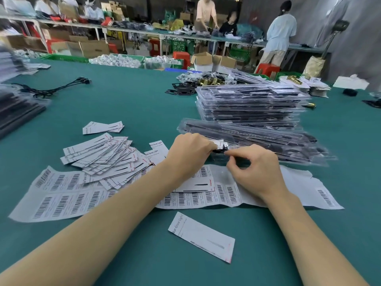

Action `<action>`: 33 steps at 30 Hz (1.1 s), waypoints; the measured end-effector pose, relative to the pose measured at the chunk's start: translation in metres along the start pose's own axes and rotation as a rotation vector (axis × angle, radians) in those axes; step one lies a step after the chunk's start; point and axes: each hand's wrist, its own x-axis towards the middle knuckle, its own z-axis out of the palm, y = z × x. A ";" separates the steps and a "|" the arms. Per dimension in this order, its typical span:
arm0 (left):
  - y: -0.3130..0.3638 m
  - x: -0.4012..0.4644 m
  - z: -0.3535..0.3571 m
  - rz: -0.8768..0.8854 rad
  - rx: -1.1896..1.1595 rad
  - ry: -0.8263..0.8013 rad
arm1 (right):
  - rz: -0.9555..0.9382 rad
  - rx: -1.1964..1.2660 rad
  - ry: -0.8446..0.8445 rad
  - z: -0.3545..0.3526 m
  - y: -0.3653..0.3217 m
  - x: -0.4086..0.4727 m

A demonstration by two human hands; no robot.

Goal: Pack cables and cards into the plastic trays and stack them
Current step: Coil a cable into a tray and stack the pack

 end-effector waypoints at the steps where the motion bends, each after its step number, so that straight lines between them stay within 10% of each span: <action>1: 0.000 0.000 0.001 0.001 -0.009 -0.005 | -0.003 -0.019 -0.016 0.001 0.000 0.000; 10: -0.001 -0.015 0.017 0.038 -0.201 -0.012 | -0.020 -0.145 -0.082 0.006 -0.003 0.000; 16: 0.003 -0.022 0.021 0.022 -0.251 0.021 | -0.080 -0.096 0.244 -0.004 -0.004 0.013; 22: 0.001 -0.027 0.017 0.039 -0.256 -0.009 | -0.123 -0.105 -0.208 0.013 -0.003 0.020; 33: -0.008 -0.023 0.011 0.041 -0.428 0.012 | -0.111 -0.094 -0.166 0.034 0.005 0.021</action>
